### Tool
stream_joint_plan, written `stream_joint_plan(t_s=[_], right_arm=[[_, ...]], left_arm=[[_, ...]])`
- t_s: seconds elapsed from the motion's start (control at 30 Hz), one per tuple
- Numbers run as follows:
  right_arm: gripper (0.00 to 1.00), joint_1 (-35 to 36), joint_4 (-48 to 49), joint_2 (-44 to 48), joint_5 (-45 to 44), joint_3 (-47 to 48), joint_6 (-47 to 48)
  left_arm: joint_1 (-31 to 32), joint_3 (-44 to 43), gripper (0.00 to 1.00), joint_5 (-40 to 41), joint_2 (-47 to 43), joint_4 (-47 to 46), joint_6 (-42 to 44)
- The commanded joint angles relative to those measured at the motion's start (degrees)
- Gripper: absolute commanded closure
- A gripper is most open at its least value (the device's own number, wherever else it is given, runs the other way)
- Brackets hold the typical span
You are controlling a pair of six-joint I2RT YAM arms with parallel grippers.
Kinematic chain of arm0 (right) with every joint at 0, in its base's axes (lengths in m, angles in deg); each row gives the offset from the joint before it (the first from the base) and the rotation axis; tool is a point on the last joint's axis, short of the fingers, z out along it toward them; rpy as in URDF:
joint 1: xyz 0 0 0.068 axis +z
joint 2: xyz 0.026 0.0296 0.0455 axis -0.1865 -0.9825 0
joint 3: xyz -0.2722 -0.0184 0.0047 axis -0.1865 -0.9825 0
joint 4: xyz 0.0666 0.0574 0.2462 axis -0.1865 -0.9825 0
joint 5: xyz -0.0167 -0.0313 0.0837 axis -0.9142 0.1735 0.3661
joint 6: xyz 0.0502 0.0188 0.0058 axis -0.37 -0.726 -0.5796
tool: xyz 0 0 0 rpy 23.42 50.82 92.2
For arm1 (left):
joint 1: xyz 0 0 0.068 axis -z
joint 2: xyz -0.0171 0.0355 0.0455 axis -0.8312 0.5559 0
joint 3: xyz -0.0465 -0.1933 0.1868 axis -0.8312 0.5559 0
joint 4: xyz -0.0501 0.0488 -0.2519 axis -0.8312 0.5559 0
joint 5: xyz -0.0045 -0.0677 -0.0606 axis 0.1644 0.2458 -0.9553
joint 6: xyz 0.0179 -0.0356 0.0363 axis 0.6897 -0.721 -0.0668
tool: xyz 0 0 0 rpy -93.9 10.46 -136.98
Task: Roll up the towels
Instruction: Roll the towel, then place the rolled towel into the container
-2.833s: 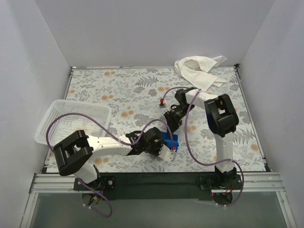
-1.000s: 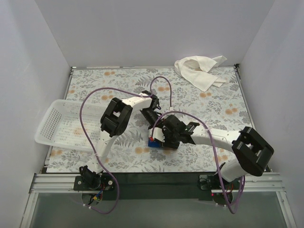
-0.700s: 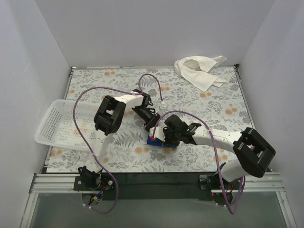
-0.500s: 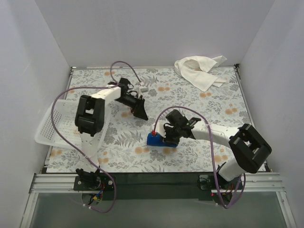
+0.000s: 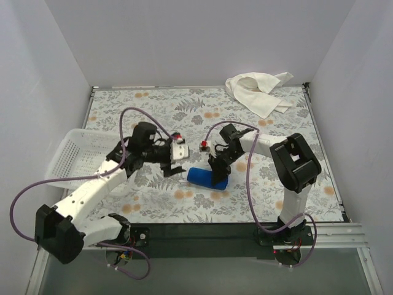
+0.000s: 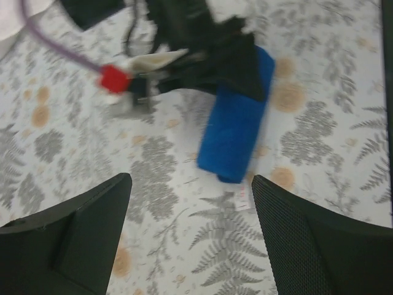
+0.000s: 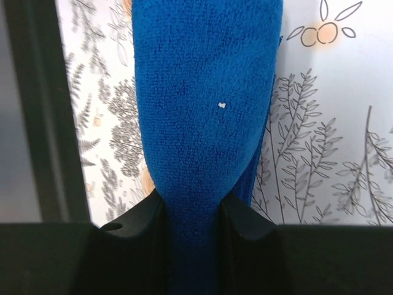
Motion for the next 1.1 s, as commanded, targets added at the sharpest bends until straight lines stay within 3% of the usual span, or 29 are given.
stream_joint_plan(t_s=[0.0, 0.1, 0.3, 0.57, 0.97, 1.03, 1.07], right_arm=[[0.99, 0.45, -6.43, -6.84, 4.31, -0.97, 0.75], [0.99, -0.16, -7.31, -8.95, 6.07, -0.18, 0.75], [0.99, -0.78, -9.51, -12.29, 8.71, 1.58, 1.63], [0.99, -1.57, -11.7, -15.27, 13.97, 3.34, 2.77], [0.99, -2.36, -21.98, -20.19, 26.72, 6.94, 10.32], [0.99, -2.54, -26.46, -20.81, 27.95, 8.51, 14.52], [0.99, -2.62, -27.87, -21.43, 28.22, 8.96, 15.85]], left_arm=[[6.69, 7.99, 0.25, 10.4, -2.2, -2.73, 7.89], [15.81, 12.47, 0.24, 16.37, -1.59, -8.61, 9.3], [23.57, 15.03, 0.23, 20.35, 6.4, -17.94, 12.81], [26.57, 15.03, 0.26, 22.72, 16.24, -24.09, 13.43], [29.12, 16.44, 0.39, 24.48, 20.82, -27.7, 11.59], [29.64, 16.44, 0.44, 23.86, 20.83, -27.35, 11.24], [29.64, 16.35, 0.52, 23.69, 20.74, -27.0, 11.06]])
